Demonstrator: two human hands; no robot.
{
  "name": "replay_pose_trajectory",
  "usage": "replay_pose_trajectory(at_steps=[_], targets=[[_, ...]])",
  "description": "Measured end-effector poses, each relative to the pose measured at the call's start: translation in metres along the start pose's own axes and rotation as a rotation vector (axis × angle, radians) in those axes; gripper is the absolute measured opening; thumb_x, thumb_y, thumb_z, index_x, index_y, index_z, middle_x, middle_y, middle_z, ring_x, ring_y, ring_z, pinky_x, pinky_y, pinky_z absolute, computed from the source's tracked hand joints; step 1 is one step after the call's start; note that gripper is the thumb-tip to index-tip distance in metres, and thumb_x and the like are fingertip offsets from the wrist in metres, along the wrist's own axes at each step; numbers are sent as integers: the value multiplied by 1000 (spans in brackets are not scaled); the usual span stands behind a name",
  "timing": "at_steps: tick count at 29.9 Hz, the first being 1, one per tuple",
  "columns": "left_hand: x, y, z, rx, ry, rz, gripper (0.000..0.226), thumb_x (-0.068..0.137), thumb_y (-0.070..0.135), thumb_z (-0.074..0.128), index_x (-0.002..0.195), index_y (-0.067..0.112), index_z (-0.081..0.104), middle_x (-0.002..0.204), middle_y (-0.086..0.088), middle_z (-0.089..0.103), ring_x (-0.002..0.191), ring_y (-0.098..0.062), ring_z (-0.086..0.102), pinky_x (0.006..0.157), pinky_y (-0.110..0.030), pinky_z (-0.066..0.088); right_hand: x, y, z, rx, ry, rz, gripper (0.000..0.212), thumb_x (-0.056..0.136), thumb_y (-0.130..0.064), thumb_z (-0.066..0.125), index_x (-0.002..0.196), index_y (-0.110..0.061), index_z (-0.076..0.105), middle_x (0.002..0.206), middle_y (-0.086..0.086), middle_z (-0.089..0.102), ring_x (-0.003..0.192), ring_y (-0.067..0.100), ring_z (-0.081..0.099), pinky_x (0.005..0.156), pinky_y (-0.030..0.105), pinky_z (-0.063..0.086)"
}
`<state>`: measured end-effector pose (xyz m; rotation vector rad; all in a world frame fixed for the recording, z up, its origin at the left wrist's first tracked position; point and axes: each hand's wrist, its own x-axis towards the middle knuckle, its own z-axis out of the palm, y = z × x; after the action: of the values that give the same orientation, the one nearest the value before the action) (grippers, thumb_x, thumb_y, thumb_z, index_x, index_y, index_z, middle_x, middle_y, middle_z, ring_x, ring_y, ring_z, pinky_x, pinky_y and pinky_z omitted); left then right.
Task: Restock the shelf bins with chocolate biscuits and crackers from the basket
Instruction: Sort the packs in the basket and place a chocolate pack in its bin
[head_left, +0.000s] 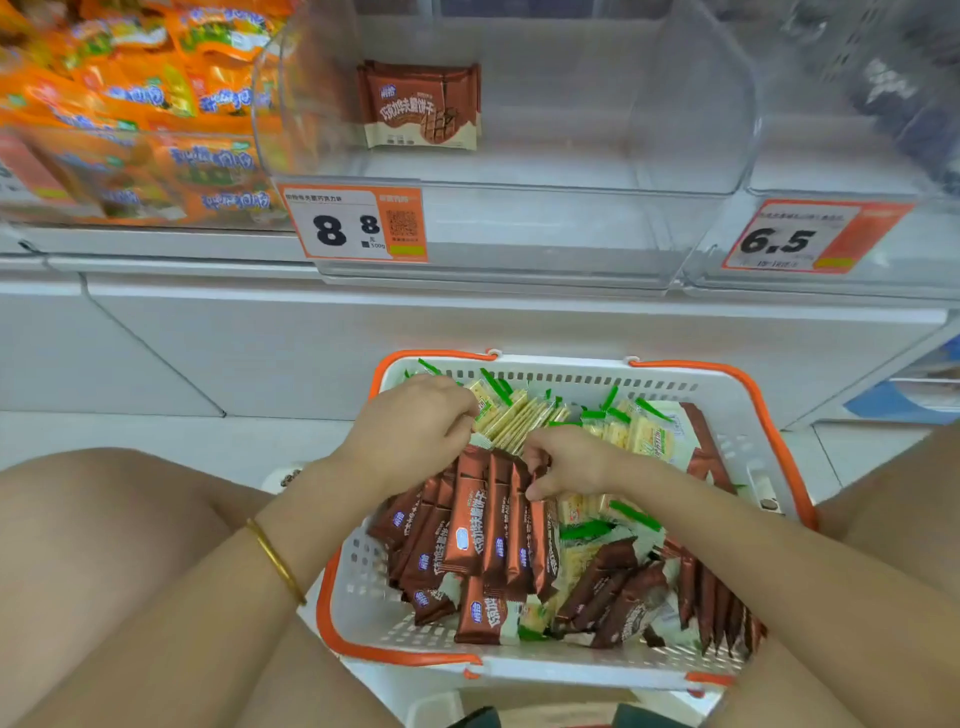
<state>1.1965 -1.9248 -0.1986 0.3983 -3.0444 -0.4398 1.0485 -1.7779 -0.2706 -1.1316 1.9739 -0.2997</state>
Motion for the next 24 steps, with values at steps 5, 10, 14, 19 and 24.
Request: replay_pose_trajectory(at_steps=[5,10,14,19,24], targets=[[3,6,2,-234,-157,-27,32,93,40,52,118,22,61,113,7,59,102,-8,55,89,-28,46,-13,-9,-35,3,-2,-83,26,80,-19,75,74,-20,49,79,-2,55,54,8,58,53,23,51],[4,17,-4,-486,-333,-94,50,82,45,68,125,24,53,114,13,57,105,-6,57,91,-25,48,-39,-48,-86,102,180,-170,25,81,-21,74,72,-18,50,75,9,56,41,9,51,40,20,38],[7,11,-37,-593,-153,-110,12,86,19,68,96,16,63,84,6,66,77,-7,63,70,-20,50,-60,-79,-114,225,345,-222,22,82,-23,71,75,-12,54,67,16,54,37,9,43,38,15,32],[8,1,-119,-680,-44,-111,10,85,10,67,96,10,68,85,0,70,74,-4,66,69,-21,53,-82,-123,-144,242,393,-354,26,68,-29,78,80,-10,64,70,-2,60,64,5,53,64,23,44],[29,-12,-182,-638,326,-130,29,84,20,69,111,22,60,93,11,68,82,1,64,73,-16,52,-77,-162,-203,377,498,-381,15,73,-9,77,83,-15,67,67,-9,72,67,5,69,64,18,53]])
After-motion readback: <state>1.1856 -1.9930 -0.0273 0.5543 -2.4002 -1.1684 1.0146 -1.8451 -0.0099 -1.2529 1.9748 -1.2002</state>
